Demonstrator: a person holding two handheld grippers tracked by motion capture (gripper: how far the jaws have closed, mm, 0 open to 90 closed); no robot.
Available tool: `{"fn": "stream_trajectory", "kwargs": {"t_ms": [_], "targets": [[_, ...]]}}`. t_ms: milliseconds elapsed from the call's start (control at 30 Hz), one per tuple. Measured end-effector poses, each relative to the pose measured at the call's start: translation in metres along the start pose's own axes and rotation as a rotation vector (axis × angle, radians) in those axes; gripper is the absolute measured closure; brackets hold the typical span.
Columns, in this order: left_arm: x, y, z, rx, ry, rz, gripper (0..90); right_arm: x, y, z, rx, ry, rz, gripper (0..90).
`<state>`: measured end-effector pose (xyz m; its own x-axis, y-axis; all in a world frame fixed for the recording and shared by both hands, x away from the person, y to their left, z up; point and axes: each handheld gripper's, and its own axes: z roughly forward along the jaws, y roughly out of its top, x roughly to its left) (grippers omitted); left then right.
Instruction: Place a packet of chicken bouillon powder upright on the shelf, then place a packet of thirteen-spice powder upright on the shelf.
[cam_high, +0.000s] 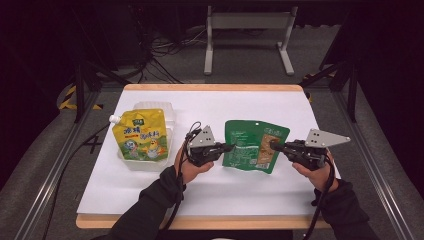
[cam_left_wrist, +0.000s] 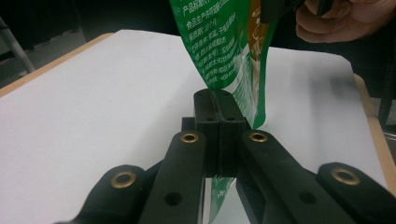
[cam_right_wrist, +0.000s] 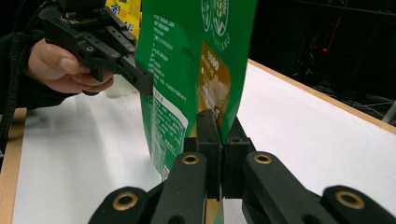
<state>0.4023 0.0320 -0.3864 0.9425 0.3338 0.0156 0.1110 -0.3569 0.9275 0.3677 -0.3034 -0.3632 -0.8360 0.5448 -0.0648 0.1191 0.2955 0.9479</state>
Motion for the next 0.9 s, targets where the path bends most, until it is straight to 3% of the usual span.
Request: {"fn": "stream_trajectory", "kwargs": {"t_ms": [900], "targets": [[-0.0019,0.0010,-0.0024,-0.005,0.010,0.001,90.0,0.0022,0.0023,0.0026,0.009,-0.032,-0.006,89.5]]}}
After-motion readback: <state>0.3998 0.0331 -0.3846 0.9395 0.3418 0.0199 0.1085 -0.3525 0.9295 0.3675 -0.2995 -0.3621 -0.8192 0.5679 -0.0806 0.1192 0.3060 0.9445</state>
